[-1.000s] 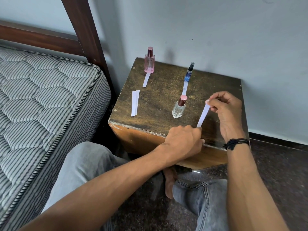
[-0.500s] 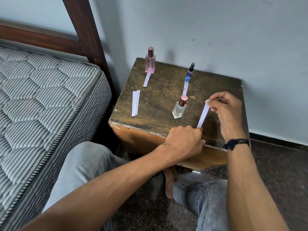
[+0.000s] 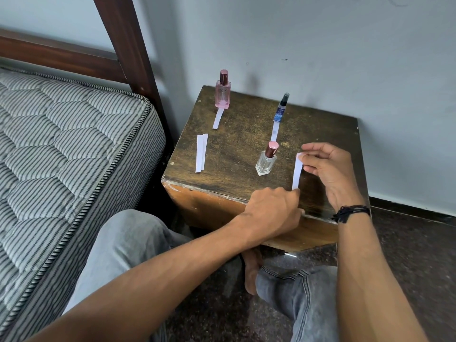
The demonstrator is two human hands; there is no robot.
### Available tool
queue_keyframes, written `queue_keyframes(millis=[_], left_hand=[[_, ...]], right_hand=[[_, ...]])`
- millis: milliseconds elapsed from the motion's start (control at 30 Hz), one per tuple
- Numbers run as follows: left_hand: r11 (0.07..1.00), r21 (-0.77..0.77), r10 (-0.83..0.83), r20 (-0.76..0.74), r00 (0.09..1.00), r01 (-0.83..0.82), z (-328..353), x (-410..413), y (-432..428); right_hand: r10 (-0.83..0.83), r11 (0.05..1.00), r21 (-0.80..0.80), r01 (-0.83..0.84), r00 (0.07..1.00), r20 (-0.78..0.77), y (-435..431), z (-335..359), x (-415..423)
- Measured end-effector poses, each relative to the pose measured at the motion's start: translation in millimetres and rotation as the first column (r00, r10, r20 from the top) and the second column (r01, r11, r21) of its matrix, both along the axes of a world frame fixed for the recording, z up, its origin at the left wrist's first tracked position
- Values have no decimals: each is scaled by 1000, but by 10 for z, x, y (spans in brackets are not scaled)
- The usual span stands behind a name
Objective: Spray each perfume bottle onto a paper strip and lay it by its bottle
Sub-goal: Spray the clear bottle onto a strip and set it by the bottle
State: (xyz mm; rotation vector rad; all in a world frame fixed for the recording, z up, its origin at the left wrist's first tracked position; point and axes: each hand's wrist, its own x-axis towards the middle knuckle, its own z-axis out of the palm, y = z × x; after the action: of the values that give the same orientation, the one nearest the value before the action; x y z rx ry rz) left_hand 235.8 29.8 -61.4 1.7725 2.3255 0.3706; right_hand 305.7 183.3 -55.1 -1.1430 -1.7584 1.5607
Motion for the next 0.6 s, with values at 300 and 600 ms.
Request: queue_keyframes(millis=[300, 600], left_hand=[[1000, 10, -2, 6, 1000, 2, 25, 8, -13], [1000, -8, -17, 41, 999, 18, 70, 51, -45]], right_hand=[[-90, 995, -46, 94, 993, 77, 17, -63, 17], [-128, 991, -32, 132, 987, 97, 45, -80, 27]])
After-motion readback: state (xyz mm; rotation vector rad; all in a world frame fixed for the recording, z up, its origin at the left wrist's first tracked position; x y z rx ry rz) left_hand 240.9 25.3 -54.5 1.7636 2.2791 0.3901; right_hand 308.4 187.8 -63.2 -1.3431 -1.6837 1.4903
